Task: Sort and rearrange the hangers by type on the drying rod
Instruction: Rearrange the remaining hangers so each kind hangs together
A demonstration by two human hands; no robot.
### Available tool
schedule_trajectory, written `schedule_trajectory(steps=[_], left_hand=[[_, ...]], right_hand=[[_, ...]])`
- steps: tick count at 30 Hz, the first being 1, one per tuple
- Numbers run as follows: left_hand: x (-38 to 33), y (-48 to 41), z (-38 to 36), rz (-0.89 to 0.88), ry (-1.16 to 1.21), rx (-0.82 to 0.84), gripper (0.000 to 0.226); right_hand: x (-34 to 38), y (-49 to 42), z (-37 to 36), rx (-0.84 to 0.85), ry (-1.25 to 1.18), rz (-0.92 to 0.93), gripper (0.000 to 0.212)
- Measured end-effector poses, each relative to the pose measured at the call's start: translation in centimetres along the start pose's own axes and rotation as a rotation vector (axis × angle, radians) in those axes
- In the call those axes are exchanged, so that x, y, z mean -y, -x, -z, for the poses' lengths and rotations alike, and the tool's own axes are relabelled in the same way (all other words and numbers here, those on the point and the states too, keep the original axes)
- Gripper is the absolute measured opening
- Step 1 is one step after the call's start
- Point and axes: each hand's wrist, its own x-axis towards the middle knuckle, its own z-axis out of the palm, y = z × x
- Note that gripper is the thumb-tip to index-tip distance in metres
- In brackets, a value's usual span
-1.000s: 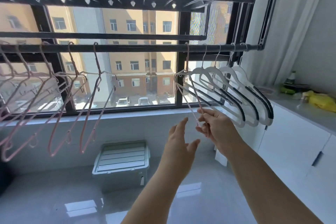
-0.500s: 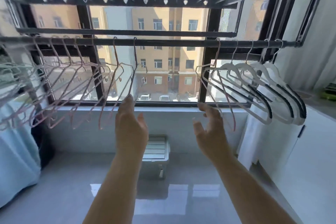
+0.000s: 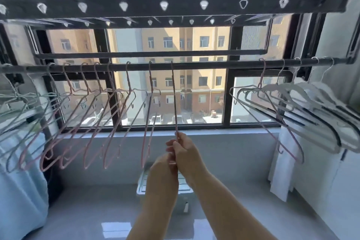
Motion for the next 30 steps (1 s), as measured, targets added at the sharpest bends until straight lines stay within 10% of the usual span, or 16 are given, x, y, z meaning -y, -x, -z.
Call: schedule_trajectory(steps=[30], left_hand=[[-11.3, 1.5, -9.0, -0.262, 0.197, 0.254, 0.024]], right_hand=[[3.2, 3.8, 15.0, -0.452, 0.183, 0.074, 0.024]])
